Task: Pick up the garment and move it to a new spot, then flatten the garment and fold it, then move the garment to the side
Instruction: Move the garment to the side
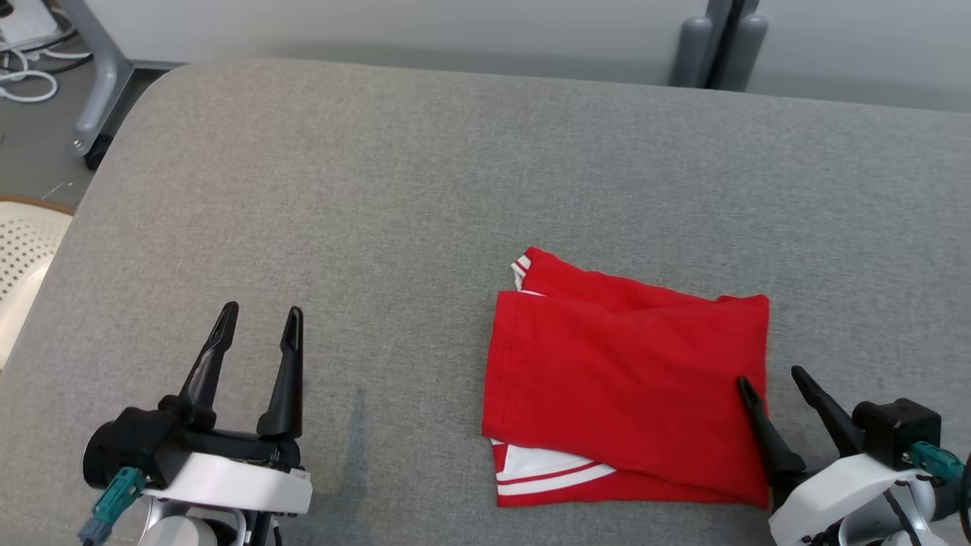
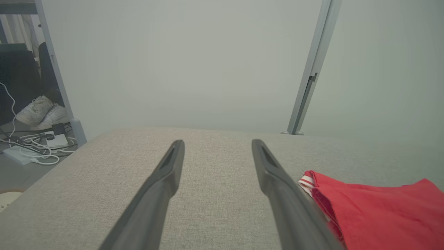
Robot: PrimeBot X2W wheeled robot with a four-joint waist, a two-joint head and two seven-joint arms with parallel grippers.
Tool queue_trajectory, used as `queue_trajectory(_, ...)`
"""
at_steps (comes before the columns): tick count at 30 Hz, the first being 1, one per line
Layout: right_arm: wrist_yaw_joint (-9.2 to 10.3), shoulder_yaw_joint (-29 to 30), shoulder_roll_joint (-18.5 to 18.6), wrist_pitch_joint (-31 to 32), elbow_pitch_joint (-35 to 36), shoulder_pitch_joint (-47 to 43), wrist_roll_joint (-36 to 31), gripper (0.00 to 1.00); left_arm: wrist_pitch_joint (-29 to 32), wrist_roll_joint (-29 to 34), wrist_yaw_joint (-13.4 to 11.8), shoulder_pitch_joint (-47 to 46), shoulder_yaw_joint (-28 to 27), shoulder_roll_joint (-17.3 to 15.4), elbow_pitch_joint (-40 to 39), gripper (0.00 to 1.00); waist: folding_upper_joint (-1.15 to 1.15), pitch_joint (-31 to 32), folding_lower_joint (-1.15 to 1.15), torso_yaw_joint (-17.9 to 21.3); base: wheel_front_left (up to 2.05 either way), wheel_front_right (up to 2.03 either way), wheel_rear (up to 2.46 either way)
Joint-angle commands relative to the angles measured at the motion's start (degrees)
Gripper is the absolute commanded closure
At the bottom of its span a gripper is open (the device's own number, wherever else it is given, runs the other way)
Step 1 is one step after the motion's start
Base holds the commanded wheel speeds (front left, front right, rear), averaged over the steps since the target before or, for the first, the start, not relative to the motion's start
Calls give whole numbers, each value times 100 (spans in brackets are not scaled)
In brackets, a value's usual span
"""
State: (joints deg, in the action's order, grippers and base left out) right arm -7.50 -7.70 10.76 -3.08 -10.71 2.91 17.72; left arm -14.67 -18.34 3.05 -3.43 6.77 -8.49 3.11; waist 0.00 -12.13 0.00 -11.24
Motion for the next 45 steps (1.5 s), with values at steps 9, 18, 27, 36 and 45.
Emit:
queue_trajectory(9,2,-190,31,-45,-891,325,289,0,-50,31,96,-259,-3,122,95,0,0,-248,0,-223,0,0,0)
queue_trajectory(18,3,-665,135,246,-1319,484,660,100,-54,116,181,-282,-129,230,66,0,0,-256,0,-218,0,0,0)
queue_trajectory(27,3,-737,629,174,-889,629,577,100,-49,203,209,-79,-249,238,6,0,0,-83,0,209,0,0,0)
queue_trajectory(36,2,-422,1234,524,-50,589,321,100,-49,214,218,-66,-316,93,-146,0,0,-144,0,1129,0,0,0)
queue_trajectory(45,2,-558,1291,701,338,896,310,100,130,247,168,-188,-376,-149,-462,0,0,-403,0,1986,0,0,0)
